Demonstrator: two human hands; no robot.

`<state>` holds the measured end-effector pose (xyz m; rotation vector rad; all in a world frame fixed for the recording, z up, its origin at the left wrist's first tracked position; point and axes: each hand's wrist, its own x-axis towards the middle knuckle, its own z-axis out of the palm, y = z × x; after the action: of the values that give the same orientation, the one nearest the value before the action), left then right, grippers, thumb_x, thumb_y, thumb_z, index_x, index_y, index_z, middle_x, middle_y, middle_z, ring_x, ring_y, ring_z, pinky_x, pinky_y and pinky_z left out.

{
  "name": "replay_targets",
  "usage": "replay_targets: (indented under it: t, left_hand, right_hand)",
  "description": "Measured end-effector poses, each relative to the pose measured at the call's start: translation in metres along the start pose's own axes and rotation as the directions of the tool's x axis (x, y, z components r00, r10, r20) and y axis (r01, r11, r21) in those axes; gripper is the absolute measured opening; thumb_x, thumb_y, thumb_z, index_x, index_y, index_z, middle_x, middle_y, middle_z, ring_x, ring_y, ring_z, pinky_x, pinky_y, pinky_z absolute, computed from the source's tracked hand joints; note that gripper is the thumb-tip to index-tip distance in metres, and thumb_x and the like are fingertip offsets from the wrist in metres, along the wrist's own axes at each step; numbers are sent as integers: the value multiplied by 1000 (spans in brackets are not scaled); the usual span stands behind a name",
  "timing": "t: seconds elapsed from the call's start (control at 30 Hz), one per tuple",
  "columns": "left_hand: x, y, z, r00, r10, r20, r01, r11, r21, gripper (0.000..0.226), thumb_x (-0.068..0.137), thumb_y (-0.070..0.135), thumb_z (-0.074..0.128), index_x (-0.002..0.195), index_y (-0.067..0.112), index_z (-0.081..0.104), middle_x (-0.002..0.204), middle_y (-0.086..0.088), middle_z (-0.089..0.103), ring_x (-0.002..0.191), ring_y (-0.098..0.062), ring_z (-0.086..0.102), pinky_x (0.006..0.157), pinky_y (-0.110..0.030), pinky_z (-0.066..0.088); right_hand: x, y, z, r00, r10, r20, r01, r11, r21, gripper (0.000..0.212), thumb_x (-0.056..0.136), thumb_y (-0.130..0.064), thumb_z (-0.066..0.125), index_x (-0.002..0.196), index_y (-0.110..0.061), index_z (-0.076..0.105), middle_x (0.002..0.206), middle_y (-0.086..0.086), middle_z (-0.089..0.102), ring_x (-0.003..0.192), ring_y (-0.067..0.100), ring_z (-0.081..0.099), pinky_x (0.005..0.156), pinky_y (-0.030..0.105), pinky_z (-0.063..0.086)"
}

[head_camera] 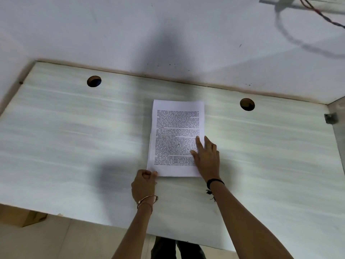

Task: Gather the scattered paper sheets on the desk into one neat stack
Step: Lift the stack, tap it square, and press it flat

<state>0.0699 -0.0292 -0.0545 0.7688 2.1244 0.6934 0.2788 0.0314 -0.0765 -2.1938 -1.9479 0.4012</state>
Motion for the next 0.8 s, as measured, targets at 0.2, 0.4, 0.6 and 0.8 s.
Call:
replay_targets:
  t: [0.2,0.4,0.6,0.8]
  left_hand:
    - [-3,3,-2,998,-64,8,65,989,-130,10,82,22,70,84,15,63,77,-6,72,58,-14,67,63,-36,57]
    - [3,8,-15,957,-207,205,269,897,-350,8,86,14,66,94,12,65,65,-5,57,44,-7,49,34,-13,36]
    - [10,19,-29,769,-337,544,610,639,-468,21,95,7,47,76,14,52,37,6,49,25,-2,37,30,-8,25]
    - [10,30,-19,816,-332,472,558,663,-499,23,98,-1,37,78,2,49,38,-5,56,27,-8,49,31,-13,41]
  right_hand:
    - [1,-2,-3,999,4,37,-4,1000,-5,79,91,-65,5,141,-18,45,143,20,45,122,39,48,88,48,48]
    - [1,-4,-5,998,21,59,-19,999,-39,76,92,-62,8,140,-17,46,141,20,46,120,39,50,86,48,48]
    - [1,-7,-6,998,27,59,-23,998,-65,56,95,-42,48,145,-18,40,148,19,39,127,38,43,94,48,43]
    - [0,-9,-8,995,46,84,-40,996,-80,61,95,-51,25,138,-15,49,137,21,51,115,40,55,82,46,51]
